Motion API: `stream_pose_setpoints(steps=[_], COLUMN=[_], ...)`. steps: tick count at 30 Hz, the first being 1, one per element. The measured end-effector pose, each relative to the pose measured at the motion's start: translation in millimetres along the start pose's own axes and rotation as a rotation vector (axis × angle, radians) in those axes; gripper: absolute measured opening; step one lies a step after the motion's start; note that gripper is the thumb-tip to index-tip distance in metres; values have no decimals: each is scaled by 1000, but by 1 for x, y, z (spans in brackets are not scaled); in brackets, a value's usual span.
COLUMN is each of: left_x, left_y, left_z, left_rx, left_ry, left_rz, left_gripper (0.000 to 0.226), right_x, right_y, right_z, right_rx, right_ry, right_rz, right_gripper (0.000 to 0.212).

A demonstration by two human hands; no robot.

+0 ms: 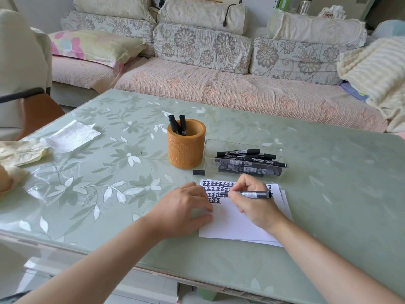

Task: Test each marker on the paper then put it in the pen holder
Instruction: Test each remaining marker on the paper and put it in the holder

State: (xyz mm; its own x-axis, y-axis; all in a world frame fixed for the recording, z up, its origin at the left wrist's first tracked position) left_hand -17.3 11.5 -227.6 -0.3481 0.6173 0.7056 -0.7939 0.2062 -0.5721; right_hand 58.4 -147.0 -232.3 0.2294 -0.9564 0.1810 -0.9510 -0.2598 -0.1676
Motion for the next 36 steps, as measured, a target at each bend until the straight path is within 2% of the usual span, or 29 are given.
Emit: stream_pose_setpoints(steps=[5, 8, 10, 11, 14, 18, 24, 27, 31, 34, 36], left_x=[13, 21, 24, 24, 19, 11, 10, 12, 9, 6, 9], left_y=[-17, -27, -33, -35, -40, -39, -37, -36, -38, -40, -41], left_z=[-11, -28, -36, -39, -45, -50, -52, -56, -57, -58, -58], left_rx=[44, 120, 152, 162, 166, 176, 224, 271, 299, 314, 344], left_ry=[-90, -182, -241, -266, -307, -347, -341, -352, -343, -357, -321], left_rz=[129, 225, 258, 268, 250, 178, 149, 167, 138, 94, 129], left_gripper=[20, 13, 14, 15, 20, 20, 11, 11, 23, 22, 19], right_x=[0, 3, 3, 3, 3, 7, 10, 15, 20, 22, 23], right_y=[-1, -4, -5, -6, -9, -10, -12, -14, -18, -18, -16], right_z=[-11, -18, -19, -19, -18, -14, -23, -24, -26, -25, -25], right_rx=[38, 102, 100, 81, -28, -52, 117, 152, 217, 236, 257], right_ry=[71, 135, 157, 138, 36, 148, 396, 467, 566, 620, 685], right_rz=[7, -72, -125, -137, -167, -213, -176, -105, -9, -2, -6], right_gripper=[20, 43, 63, 66, 57, 54, 30, 37, 34, 30, 29])
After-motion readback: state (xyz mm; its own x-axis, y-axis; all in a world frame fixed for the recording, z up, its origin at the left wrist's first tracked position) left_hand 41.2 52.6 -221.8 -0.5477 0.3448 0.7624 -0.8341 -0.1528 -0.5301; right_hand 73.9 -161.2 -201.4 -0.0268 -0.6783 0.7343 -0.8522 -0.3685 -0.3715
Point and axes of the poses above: each hand's wrist, its own y-axis away from the middle knuckle, its own x-axis out of the back of the hand, z = x × y, the point moved 7 cm from there along -y, towards the middle knuckle, and after that the axes turned 12 degrees about z, right-handed, at the moved point
